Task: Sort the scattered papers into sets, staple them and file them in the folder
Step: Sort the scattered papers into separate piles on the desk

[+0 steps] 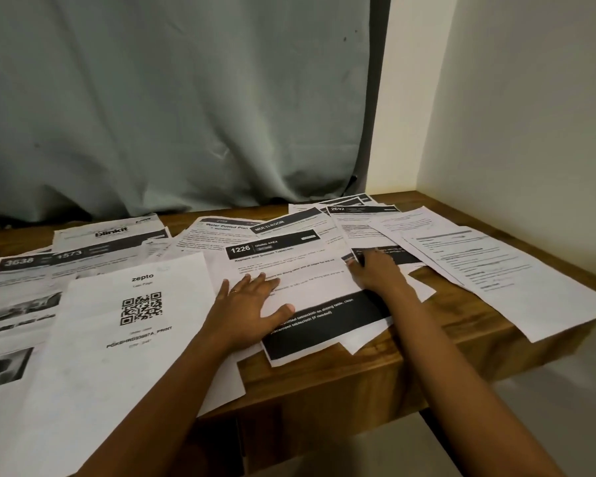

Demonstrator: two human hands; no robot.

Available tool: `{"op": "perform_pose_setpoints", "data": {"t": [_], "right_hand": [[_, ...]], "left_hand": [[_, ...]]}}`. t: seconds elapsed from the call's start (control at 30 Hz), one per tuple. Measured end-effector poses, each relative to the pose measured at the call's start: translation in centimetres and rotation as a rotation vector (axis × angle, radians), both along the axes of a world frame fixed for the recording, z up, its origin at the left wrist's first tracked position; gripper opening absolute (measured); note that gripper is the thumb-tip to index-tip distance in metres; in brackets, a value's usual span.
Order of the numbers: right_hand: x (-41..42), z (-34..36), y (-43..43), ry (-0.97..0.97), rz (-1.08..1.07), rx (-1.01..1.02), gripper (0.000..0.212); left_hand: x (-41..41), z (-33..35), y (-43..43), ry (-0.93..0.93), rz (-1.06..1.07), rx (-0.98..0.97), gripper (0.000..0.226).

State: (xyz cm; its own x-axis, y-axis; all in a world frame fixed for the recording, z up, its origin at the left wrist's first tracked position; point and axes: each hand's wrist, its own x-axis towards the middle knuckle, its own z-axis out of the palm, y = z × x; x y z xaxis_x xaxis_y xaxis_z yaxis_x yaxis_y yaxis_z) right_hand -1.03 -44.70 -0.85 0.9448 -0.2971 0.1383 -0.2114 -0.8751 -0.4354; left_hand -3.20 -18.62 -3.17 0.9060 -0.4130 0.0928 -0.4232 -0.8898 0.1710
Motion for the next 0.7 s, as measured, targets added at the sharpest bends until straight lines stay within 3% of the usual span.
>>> {"op": "perform_pose_setpoints", "data": {"t": [0.13, 0.27, 0.37, 0.43, 0.5, 0.57, 0.7], "right_hand": [[-0.2, -0.1, 0.0, -0.086, 0.039, -0.075, 0.035], [-0.7, 0.0, 0.2, -0.108, 0.132, -0.014, 0.039], [-1.0, 0.3, 0.1, -0.122, 0.17, 0.15, 0.041], [-1.3, 0.8, -0.4, -0.215, 0.092, 0.225, 0.044], [-1.2, 1.3, -2.0, -0.29, -0.077, 0.051, 0.051], [-1.3, 1.6, -4.2, -0.168, -0.236, -0.157, 0.059], [-1.9, 1.0, -7.9, 0.149, -0.357, -0.113, 0.071]], "left_hand": [[0.3, -0.4, 0.1, -0.007, -0.011, -0.009, 0.123], [0.8, -0.6, 0.0, -0.016, 0.0, 0.017, 0.124], [0.9, -0.7, 0.1, -0.018, -0.002, 0.017, 0.123], [0.9, -0.7, 0.1, -0.02, -0.009, 0.012, 0.123], [0.8, -0.6, 0.1, -0.019, -0.009, 0.015, 0.124], [0.9, -0.6, 0.2, -0.023, -0.008, 0.015, 0.124], [0.8, -0.7, 0.3, -0.027, -0.009, 0.014, 0.122]]}}
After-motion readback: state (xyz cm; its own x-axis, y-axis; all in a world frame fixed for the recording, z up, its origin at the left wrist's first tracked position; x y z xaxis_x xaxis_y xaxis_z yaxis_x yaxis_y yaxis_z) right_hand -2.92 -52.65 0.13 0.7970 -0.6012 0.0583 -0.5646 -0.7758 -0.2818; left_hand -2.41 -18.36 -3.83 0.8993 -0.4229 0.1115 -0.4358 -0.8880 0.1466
